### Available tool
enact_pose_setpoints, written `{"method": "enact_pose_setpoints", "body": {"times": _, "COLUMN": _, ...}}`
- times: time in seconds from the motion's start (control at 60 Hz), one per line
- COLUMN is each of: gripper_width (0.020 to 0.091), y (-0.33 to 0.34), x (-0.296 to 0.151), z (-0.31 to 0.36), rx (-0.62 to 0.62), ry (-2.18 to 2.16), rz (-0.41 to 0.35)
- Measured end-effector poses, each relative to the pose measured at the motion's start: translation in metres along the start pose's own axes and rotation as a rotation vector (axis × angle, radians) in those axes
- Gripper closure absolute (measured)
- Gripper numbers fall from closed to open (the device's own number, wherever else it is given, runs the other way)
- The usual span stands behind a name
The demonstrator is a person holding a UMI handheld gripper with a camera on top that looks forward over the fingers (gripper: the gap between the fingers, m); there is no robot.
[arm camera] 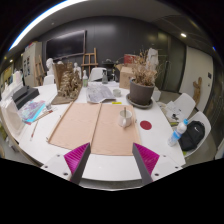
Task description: Pour water
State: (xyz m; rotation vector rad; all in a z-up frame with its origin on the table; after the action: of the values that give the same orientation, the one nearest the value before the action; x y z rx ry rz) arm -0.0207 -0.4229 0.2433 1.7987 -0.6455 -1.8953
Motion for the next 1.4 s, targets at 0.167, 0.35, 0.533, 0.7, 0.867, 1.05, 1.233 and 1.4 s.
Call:
{"method": "enact_pose_setpoints", "body": {"times": 0.167, "gripper_width": 0.0244, "y": -0.011, "x": -0.001, "z": -0.041, "rx": 0.035, "ry": -0.039, "rz": -0.020}}
{"method": "enact_pose_setpoints", "body": {"times": 0.35, "gripper_width": 0.0244, "y": -0.034, "x": 0.017, "z": -0.159, "rx": 0.062, "ry": -0.069, "rz": -0.032}}
{"method": "enact_pose_setpoints", "body": {"times": 0.533, "gripper_width": 0.0244, "y": -0.060, "x": 0.032, "z": -0.267, "rx": 0.108, "ry": -0.069, "rz": -0.107}}
{"method": "enact_pose_setpoints", "body": {"times": 0.7, "gripper_width": 0.0250, "y": -0.104, "x": 0.035, "z": -0.345, "rx": 0.132, "ry": -0.072, "rz": -0.169}}
{"method": "enact_pose_setpoints", "body": {"times": 0.867, "gripper_width": 0.0249, "y": -0.171, "x": 0.027, "z": -0.387, "rx": 0.119, "ry": -0.112, "rz": -0.210}}
{"method": "enact_pose_setpoints", "body": {"times": 1.05, "gripper_width": 0.0290, "y": -0.232, "x": 0.021, "z": -0.402, "rx": 0.098, "ry": -0.126, "rz": -0.236}}
{"method": "enact_pose_setpoints", "body": {"times": 1.233, "gripper_width": 0.0575, "y": -0.256, "x": 0.018, "z": -0.405, "rx": 0.093, "ry": -0.124, "rz": -0.269}}
{"method": "enact_pose_setpoints", "body": {"times": 1.4, "gripper_width": 0.0674, "y": -0.258, "x": 0.017, "z": -0.406, "rx": 0.100, "ry": -0.122, "rz": -0.292}}
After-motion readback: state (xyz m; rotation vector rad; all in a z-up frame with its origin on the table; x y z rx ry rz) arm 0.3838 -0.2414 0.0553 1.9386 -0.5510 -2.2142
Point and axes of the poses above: the point between the fingertips, and its own axes, seen from behind it with the camera up: z to the left, x down, y backward, against the way the camera looks, the point moved 4 cm from there along y, backward, against the way the camera looks, and after that the axes turned 6 degrees about -y, right-handed, at the moved point
